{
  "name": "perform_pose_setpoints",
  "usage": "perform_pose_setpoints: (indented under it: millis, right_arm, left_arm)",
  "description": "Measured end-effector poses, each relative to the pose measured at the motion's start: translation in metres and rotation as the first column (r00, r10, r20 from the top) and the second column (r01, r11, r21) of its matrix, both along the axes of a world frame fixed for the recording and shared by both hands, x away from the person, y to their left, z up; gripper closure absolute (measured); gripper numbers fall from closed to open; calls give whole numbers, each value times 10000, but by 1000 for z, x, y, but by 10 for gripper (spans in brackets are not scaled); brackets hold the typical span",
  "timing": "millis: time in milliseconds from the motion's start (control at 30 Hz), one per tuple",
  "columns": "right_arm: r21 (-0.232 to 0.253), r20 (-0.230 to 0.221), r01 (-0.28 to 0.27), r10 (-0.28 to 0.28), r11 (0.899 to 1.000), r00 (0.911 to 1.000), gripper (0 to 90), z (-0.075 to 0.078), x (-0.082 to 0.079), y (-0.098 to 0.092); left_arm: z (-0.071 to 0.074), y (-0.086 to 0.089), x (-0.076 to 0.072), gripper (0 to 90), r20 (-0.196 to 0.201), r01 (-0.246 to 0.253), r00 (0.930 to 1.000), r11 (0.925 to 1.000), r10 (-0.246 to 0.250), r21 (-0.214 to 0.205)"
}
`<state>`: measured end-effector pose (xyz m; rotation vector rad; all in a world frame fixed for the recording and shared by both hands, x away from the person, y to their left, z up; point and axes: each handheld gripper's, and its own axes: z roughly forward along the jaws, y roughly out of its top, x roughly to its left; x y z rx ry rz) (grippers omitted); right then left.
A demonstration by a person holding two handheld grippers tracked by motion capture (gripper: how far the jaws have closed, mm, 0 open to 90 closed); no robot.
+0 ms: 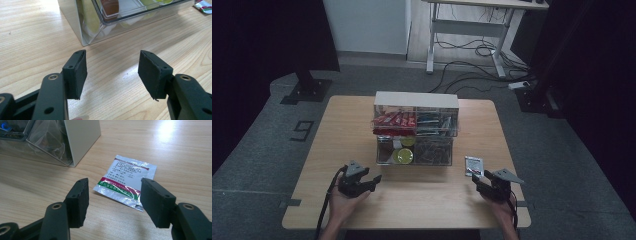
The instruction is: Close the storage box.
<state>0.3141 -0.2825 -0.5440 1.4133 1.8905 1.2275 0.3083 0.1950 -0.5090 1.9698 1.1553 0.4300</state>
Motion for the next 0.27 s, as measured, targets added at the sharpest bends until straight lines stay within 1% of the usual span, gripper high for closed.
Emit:
perform_pose_setpoints:
  millis: [133, 267]
  right_arm:
    - [-18, 18, -53, 53, 10000, 10000, 398, 0, 0, 0]
    - [35, 40, -70, 70, 10000, 10000, 392, 1, 0, -2]
  left_arm:
    - [-5, 1, -2, 402, -109, -38, 9999, 10000, 39, 70]
    - [-8, 3, -3, 400, -220, -79, 9997, 9999, 76, -141]
